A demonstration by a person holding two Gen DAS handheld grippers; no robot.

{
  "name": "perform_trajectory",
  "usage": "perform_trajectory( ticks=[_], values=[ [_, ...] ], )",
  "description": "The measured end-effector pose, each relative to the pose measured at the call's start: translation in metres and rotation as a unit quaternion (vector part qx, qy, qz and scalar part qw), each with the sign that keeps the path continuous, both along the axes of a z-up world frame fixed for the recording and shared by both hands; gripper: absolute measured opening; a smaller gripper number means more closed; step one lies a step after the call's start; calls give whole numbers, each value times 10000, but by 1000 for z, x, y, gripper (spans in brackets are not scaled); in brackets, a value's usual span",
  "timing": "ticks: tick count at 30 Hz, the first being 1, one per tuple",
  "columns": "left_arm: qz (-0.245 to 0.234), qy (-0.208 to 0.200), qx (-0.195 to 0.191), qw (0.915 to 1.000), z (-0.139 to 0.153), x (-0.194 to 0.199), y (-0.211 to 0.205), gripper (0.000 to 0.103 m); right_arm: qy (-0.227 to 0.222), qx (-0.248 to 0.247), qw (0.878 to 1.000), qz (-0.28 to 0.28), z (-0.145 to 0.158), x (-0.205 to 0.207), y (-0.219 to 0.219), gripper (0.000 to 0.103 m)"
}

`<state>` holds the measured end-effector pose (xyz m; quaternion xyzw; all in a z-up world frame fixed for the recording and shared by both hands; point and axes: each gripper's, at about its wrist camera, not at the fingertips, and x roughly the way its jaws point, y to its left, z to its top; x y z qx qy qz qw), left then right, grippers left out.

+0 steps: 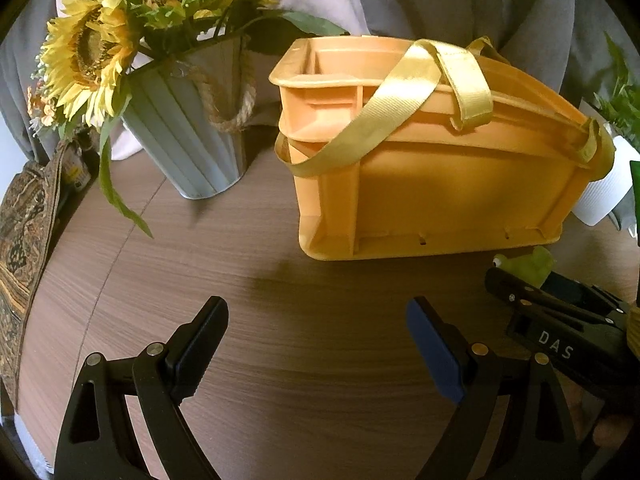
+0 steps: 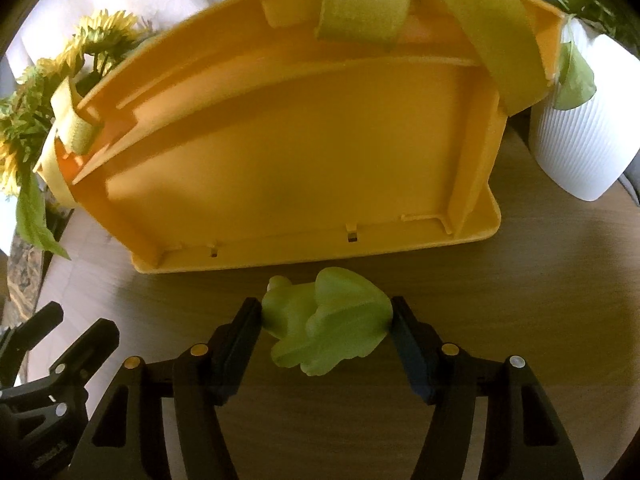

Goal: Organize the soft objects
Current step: 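Lift the frog and carry it over the crate with the right tool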

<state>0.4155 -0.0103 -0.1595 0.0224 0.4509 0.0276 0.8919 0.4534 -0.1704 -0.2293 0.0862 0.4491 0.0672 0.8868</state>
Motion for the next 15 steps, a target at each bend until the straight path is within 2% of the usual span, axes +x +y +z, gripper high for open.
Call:
perform_trajectory(
  ticks=[7,15],
  values=[
    [-28,-109,-52,9999,8,-5,2,91,-118,-27,9999,-29,9,-10,0,65],
    [-92,-313,-100,9994,23,-16,5,91,-353,-63,9993,-95,38,-31,-7,65]
  ],
)
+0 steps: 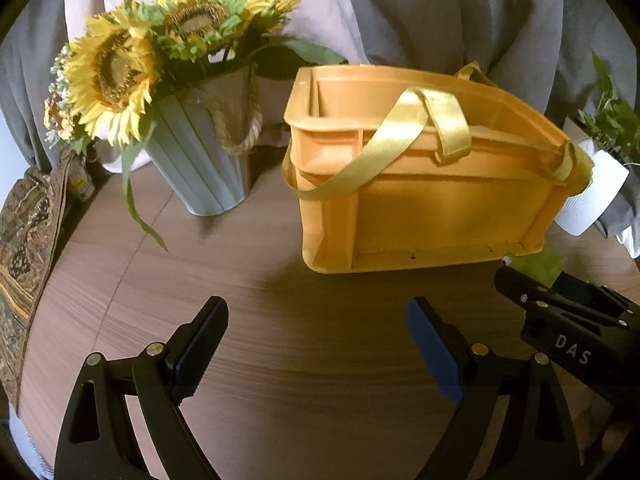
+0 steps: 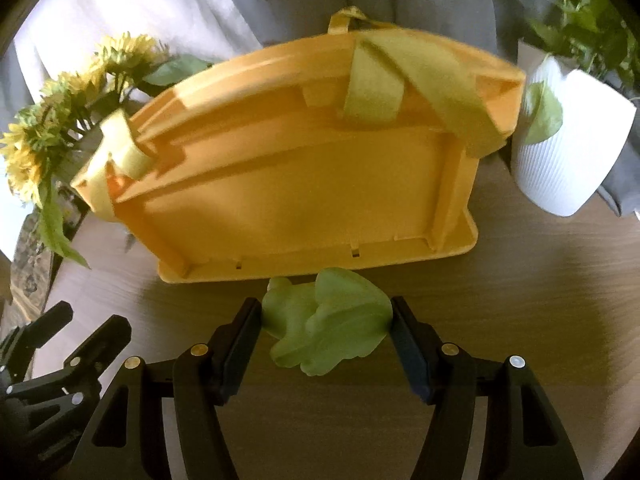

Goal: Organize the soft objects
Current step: 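Lift the frog and carry it over the crate with the right tool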

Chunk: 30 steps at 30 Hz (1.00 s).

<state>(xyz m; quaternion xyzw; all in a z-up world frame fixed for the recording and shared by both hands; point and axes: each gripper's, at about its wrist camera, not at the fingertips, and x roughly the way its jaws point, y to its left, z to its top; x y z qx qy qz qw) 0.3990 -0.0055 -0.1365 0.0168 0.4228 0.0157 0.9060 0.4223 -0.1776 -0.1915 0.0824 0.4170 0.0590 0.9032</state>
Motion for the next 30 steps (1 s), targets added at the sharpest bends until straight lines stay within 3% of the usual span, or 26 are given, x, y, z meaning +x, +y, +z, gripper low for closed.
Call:
perform_trajectory(
  ticks=[30],
  values=[
    [-211,-979,-241,9947,73,-23,18,96,-1157,-118,9928,-284,96,-39,15,65]
  ],
)
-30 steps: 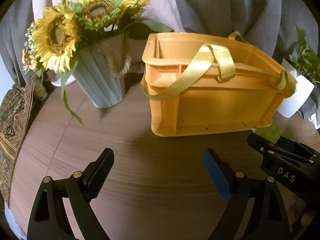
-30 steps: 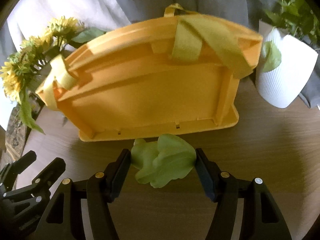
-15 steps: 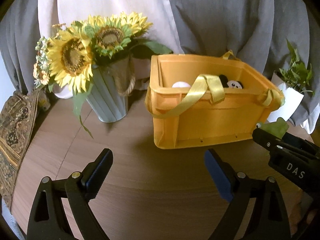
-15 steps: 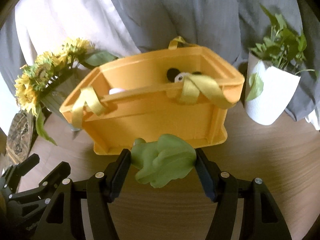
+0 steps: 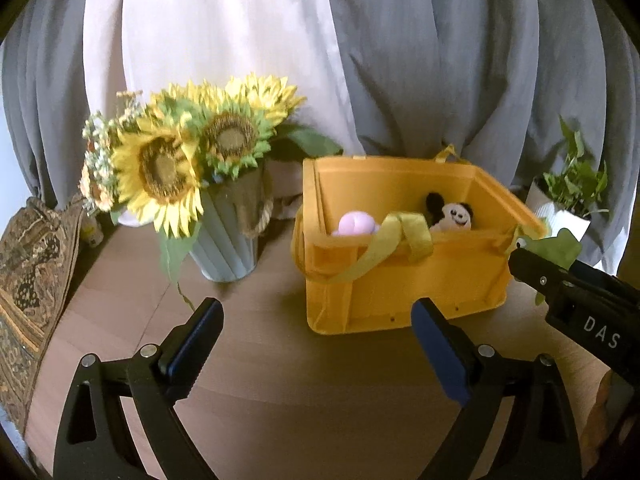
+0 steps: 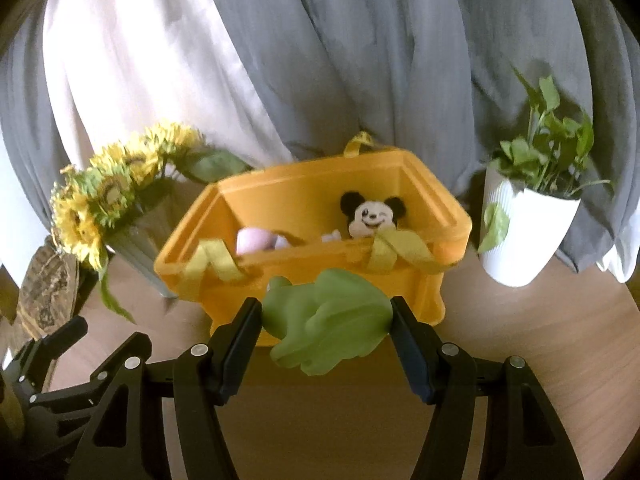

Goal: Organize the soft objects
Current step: 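Lift the frog and carry it over the crate with the right tool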

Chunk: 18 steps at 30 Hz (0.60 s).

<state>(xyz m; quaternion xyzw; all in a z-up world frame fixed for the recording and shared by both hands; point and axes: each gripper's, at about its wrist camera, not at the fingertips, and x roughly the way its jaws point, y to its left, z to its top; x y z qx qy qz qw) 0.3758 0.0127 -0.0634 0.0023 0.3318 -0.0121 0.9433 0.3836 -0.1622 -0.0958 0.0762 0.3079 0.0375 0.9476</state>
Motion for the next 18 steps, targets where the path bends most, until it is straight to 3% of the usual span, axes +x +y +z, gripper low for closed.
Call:
perform_trajectory(
  ticks=[18],
  values=[
    [-17,-511,-4,9987,35,8,0,98,-585,40,9983,0,40,9,2,65]
  ],
)
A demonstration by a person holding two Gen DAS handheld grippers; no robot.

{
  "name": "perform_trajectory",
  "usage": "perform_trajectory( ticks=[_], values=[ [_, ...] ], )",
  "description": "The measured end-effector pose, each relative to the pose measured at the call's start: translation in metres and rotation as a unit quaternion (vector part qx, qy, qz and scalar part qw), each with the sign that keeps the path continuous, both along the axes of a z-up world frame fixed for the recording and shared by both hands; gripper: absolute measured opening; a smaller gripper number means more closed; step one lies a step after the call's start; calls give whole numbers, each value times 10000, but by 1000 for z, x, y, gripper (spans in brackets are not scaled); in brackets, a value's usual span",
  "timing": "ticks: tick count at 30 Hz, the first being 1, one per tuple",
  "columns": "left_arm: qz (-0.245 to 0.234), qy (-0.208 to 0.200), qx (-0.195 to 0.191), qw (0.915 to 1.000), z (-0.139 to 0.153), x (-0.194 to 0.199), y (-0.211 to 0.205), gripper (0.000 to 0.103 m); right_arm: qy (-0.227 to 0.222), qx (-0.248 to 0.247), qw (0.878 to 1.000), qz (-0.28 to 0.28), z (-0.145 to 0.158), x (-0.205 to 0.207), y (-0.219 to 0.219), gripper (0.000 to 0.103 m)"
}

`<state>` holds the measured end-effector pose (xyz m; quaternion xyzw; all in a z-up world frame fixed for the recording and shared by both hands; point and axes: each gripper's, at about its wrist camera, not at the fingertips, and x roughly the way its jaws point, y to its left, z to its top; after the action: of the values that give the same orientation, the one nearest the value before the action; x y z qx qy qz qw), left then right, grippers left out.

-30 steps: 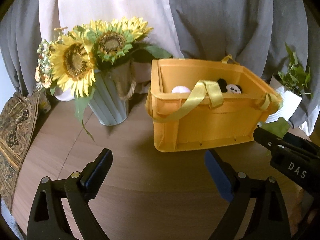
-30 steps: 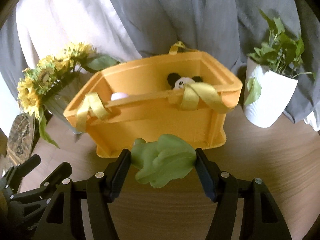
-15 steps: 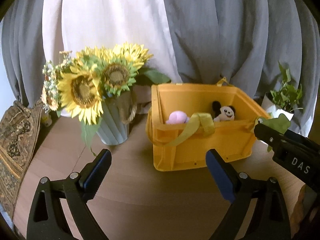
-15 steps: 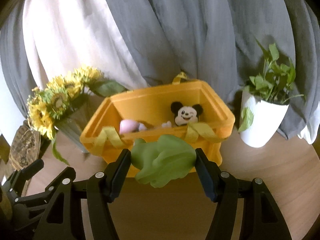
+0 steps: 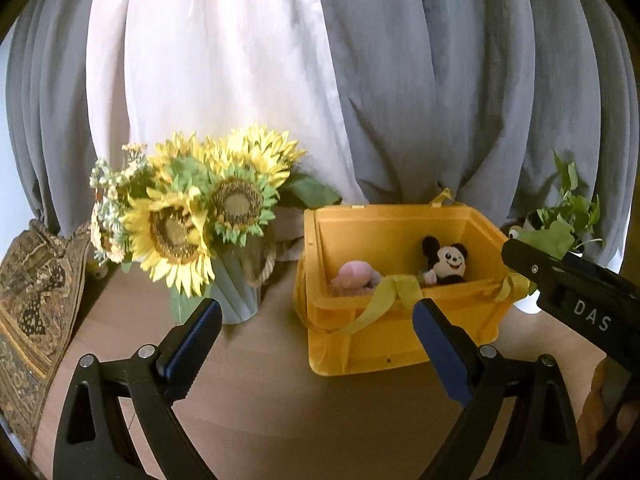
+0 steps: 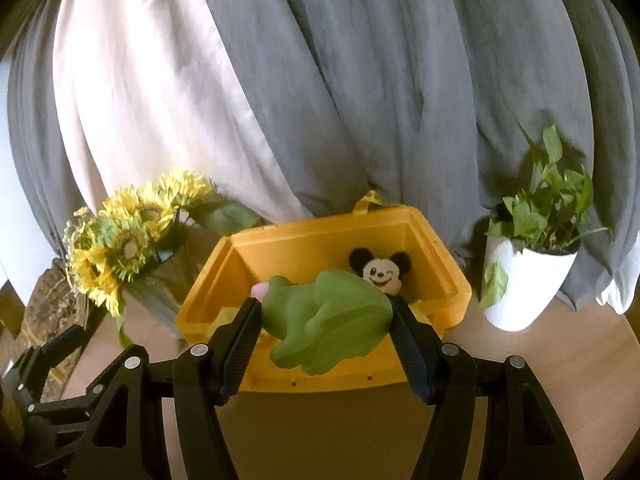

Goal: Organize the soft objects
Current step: 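Lift the frog and carry it over the crate with the right tool, then open the right tool to drop the frog into the crate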

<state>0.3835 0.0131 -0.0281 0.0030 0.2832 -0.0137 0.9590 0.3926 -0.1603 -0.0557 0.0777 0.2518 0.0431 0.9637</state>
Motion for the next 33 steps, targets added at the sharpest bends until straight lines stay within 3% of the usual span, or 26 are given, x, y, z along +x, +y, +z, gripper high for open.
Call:
perform_trajectory(
  ticks=[18,30,33],
  values=[
    [32,-213,28,9998,9,39,-1,99,-222,45,9997,122,16,55,1,65],
    [118,-133,79,9998,2,62,0,99,2,47,9995,313,7,103,9,66],
    [149,-123,58,9998,1,63,2,99,104,-3,9993,352,5,111,13,70]
  ],
)
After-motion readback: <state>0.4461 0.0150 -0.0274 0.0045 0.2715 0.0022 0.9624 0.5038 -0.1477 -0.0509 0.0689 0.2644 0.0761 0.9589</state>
